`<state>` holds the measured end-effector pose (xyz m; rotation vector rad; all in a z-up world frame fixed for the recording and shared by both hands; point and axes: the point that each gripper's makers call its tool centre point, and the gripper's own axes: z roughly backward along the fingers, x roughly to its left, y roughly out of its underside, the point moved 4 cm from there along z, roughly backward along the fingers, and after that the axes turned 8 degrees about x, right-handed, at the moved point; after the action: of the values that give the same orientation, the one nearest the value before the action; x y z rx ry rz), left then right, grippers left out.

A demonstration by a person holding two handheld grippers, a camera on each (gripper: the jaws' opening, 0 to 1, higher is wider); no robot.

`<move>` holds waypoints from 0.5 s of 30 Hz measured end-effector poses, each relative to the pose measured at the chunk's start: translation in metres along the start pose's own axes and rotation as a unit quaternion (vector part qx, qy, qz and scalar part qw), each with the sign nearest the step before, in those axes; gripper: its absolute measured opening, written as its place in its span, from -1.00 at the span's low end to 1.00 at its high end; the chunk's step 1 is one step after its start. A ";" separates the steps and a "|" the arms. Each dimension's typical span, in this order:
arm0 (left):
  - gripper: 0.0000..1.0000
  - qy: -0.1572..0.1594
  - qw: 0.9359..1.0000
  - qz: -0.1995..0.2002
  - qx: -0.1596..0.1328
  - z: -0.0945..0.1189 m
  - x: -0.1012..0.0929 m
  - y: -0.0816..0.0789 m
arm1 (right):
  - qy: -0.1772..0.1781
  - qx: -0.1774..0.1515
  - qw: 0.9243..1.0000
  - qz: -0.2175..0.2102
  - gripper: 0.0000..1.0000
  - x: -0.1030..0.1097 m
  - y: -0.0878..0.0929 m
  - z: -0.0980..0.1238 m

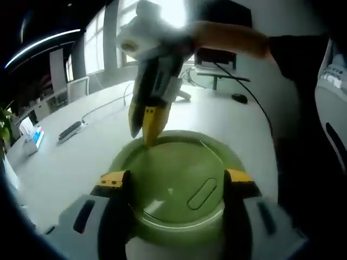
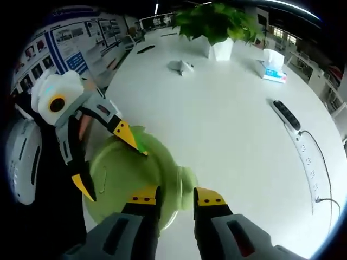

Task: Pick up the tomato from the tabletop place it into the food storage container close the lid and lock the latches

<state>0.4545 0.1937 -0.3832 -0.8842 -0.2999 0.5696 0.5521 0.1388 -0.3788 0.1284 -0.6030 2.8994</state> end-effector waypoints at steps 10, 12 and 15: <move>0.32 0.003 1.000 -0.001 -0.001 0.000 0.001 0.000 | -0.030 0.038 0.999 -0.011 -0.61 -0.003 -0.004 -0.002; 0.32 0.003 1.000 -0.001 -0.002 0.000 0.001 0.000 | -0.036 0.042 0.998 -0.016 -0.62 -0.003 -0.003 -0.003; 0.31 0.003 1.000 -0.001 -0.003 0.000 0.001 0.000 | -0.048 0.045 0.998 -0.024 -0.63 -0.004 -0.003 -0.003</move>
<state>0.4554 0.1943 -0.3832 -0.8910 -0.2975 0.5654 0.5560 0.1422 -0.3814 0.2906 -0.4769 2.8872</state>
